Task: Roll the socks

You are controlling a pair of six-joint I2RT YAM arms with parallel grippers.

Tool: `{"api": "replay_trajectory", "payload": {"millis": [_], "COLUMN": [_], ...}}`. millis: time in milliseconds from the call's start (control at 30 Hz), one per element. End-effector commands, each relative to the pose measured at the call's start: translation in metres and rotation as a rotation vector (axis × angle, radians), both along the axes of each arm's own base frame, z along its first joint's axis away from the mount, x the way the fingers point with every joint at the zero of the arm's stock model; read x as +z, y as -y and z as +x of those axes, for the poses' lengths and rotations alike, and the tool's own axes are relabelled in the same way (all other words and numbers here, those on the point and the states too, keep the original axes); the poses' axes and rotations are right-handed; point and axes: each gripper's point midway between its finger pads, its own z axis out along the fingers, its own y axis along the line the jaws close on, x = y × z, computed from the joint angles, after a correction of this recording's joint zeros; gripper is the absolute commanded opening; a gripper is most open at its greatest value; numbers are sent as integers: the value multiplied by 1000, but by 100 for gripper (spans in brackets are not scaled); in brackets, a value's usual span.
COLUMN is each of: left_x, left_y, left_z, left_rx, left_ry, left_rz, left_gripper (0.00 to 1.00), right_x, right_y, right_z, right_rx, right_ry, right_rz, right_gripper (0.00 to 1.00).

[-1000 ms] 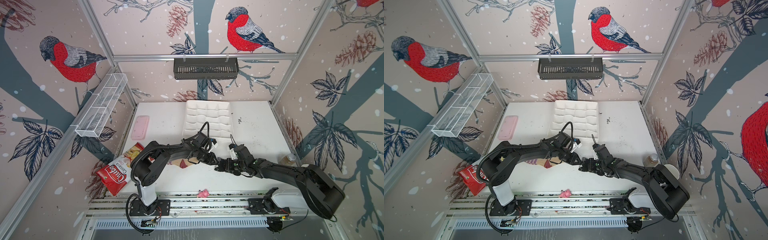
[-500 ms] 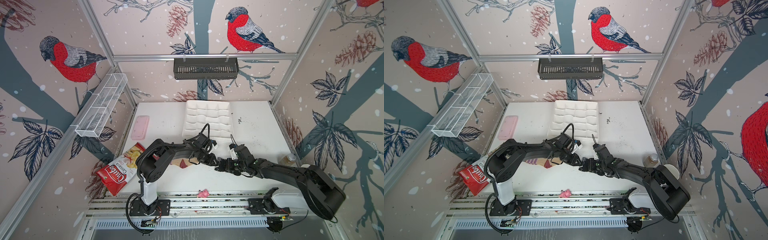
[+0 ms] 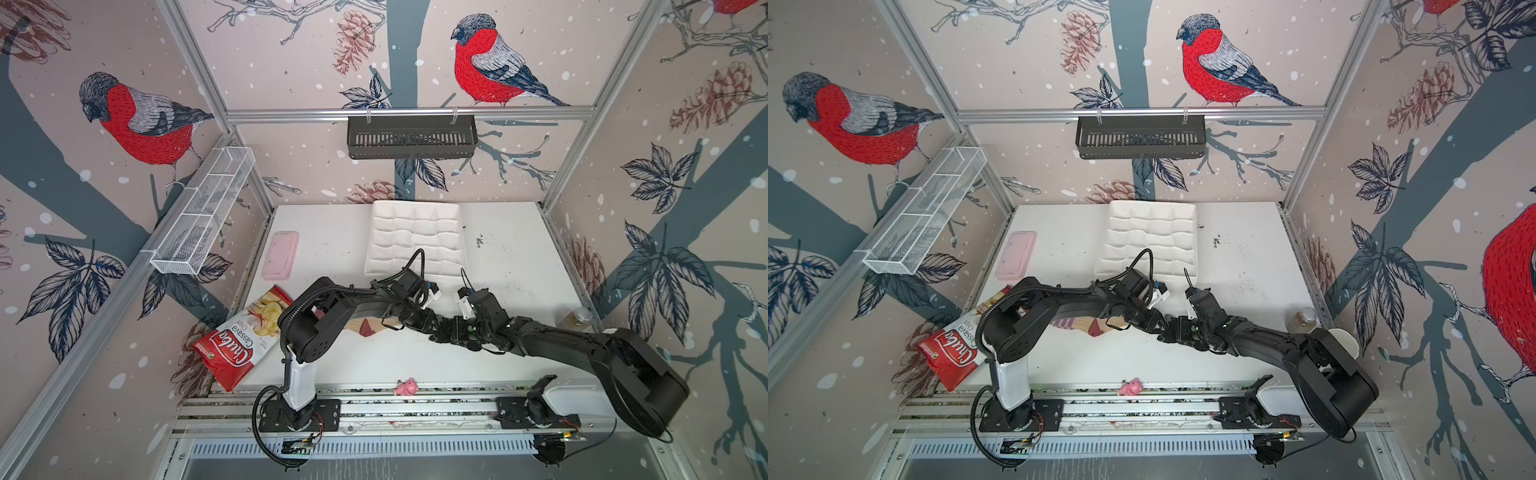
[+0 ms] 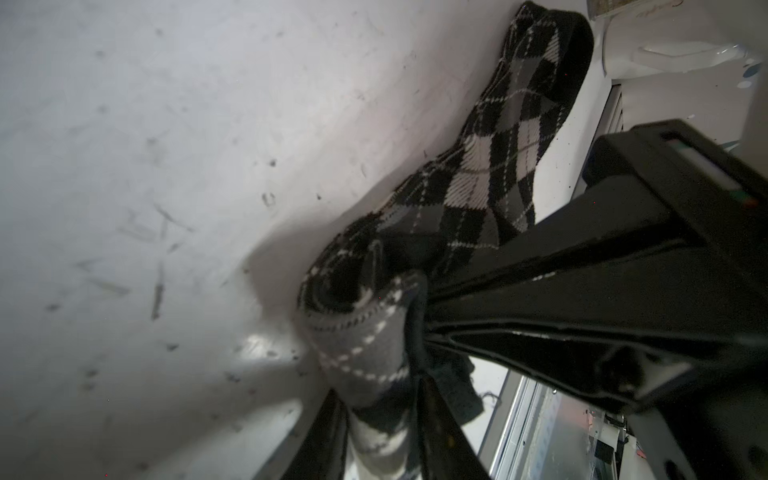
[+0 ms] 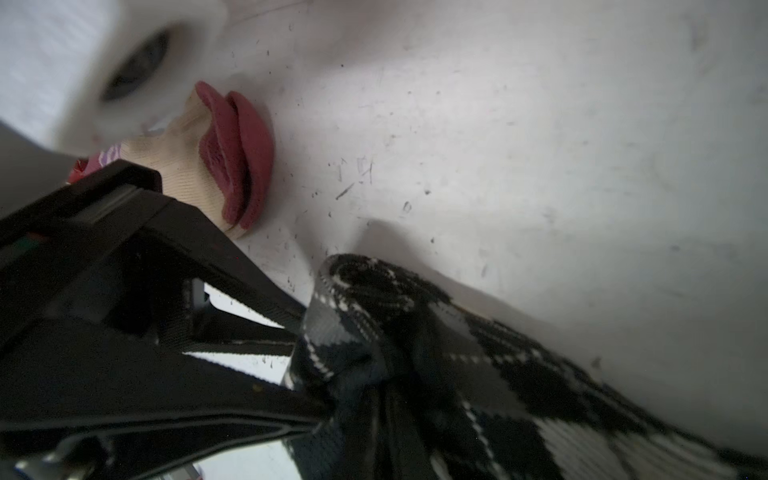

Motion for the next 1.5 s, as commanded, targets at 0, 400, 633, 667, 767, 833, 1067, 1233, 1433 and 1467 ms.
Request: {"api": "replay_trajectory", "payload": {"millis": [0, 400, 633, 667, 767, 833, 1067, 1233, 1433, 1467], "left_x": [-1, -4, -2, -1, 1, 2, 7, 8, 8, 7], "left_y": [1, -15, -33, -37, -48, -54, -64, -61, -61, -62], "left_z": [-2, -1, 5, 7, 13, 17, 20, 17, 16, 17], "left_rx": [-12, 31, 63, 69, 85, 94, 93, 81, 84, 87], "left_ry": [5, 24, 71, 83, 122, 149, 216, 214, 206, 203], "left_rz": [-2, 69, 173, 202, 277, 328, 468, 477, 460, 460], "left_gripper": [25, 1, 1, 1, 1, 1, 1, 0, 1, 1], "right_x": [1, 29, 23, 21, 17, 15, 11, 9, -18, -20], "right_y": [-1, 5, 27, 27, 25, 24, 17, 7, 12, 14], "right_z": [-1, 6, 11, 10, 6, 4, 2, 1, -20, -24], "right_rx": [0, -21, -55, -53, -44, -41, -24, -5, 5, 3], "right_ry": [-4, 67, 68, 61, 48, 41, 34, 42, -39, -47], "right_rz": [9, 18, -46, -46, -28, -22, -7, 11, -25, -28], "right_gripper": [10, 26, 24, 22, 19, 18, 17, 15, 12, 12]}}
